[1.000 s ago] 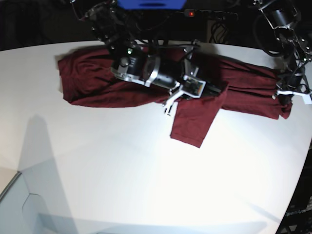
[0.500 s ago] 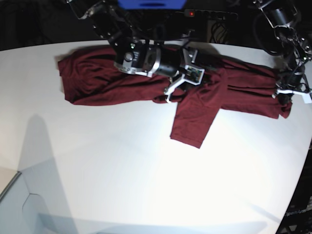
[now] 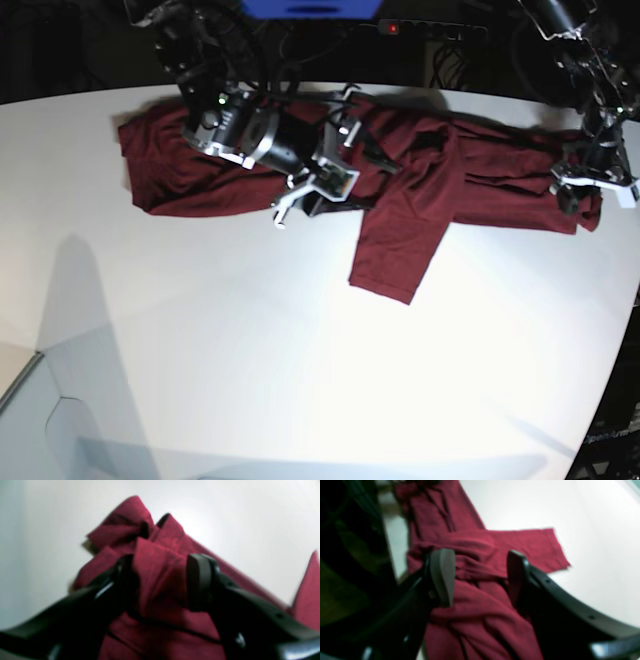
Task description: Layout the t-shirt on the table in an organized manner, then fold the t-shirt properly
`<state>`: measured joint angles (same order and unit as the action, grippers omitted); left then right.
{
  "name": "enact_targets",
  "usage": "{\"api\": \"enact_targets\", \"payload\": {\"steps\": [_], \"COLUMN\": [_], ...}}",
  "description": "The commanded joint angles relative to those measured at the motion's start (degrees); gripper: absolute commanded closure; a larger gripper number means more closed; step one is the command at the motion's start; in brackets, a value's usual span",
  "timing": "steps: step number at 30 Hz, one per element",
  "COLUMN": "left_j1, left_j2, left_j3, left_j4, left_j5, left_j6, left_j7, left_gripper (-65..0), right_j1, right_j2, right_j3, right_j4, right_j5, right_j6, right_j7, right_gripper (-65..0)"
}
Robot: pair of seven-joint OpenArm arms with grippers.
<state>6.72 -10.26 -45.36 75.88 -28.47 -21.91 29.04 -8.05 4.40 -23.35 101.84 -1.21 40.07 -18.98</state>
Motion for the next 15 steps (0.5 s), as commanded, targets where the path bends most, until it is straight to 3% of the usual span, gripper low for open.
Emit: {"api": "enact_targets", "payload": {"steps": [1, 9, 13, 15], "left_j1": [-1.2, -3.5, -9.0, -11.7], "left_j2": [-0.8, 1.2, 2.0, 2.1], "left_j3": [-0.4, 4.8, 14.5, 19.8], "left_j4": [3.9, 15.5, 11.6, 7.9], "left_j5": [-2.8, -6.7, -6.4, -6.4], "left_j6": [-0.9, -0.5, -0.2, 1.8], "left_j7": [-2.1, 1.2, 1.4, 1.4], "left_gripper": [-31.8, -31.9, -31.9, -31.9], "right_j1": [-0.2, -2.8, -2.9, -3.4], "right_j2": [-0.3, -0.2, -0.2, -0.3], "right_j3": [0.8, 7.6, 14.3, 17.9], "right_j4": [1.1, 1.1, 1.1, 1.1], "right_j5": [0.9, 0.9, 0.9, 0.9], "right_j6": [-0.1, -0.1, -0.1, -0.1], "right_j7": [1.4, 1.7, 1.5, 1.5], "right_gripper": [-33.6, -33.6, -33.6, -33.6]}}
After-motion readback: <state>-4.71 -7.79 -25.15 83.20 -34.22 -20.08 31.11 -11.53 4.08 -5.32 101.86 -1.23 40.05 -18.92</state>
